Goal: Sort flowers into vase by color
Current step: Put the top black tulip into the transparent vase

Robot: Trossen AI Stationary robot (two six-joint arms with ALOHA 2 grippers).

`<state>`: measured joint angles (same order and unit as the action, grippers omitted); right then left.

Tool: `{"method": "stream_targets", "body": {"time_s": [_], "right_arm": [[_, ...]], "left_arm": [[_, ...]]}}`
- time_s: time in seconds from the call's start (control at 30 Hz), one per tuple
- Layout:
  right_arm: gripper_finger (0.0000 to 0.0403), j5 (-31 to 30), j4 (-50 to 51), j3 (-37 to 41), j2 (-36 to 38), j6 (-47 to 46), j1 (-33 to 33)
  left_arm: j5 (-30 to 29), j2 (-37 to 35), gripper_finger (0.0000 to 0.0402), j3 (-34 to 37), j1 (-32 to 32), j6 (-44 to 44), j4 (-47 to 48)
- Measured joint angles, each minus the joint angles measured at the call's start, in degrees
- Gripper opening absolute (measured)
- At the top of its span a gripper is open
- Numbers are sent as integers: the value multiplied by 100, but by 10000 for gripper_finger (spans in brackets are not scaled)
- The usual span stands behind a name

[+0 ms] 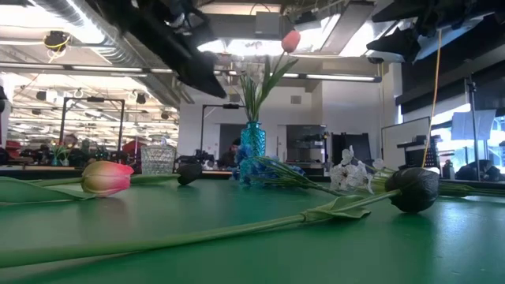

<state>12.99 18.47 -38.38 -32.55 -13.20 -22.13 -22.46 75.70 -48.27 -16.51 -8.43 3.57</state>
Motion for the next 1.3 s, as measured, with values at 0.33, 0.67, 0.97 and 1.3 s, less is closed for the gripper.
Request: {"method": "stream_targets", "body": {"time_s": [0.33,0.67,0.97,1.3], "right_arm": [[317,-163,661,-1,-444,-47,0],[317,-151,496,1,-672,-47,0],[317,-144,502,1,-672,-2,2],[317,-144,545,1,-672,60,0]], "left_arm": [[-19,-1090,235,-2,1155,1455,2865],[264,-73,222,-2,1730,4240,5584],[581,817,205,0,1388,3509,4971],[1373,1002,188,101,669,2886,4458]]}}
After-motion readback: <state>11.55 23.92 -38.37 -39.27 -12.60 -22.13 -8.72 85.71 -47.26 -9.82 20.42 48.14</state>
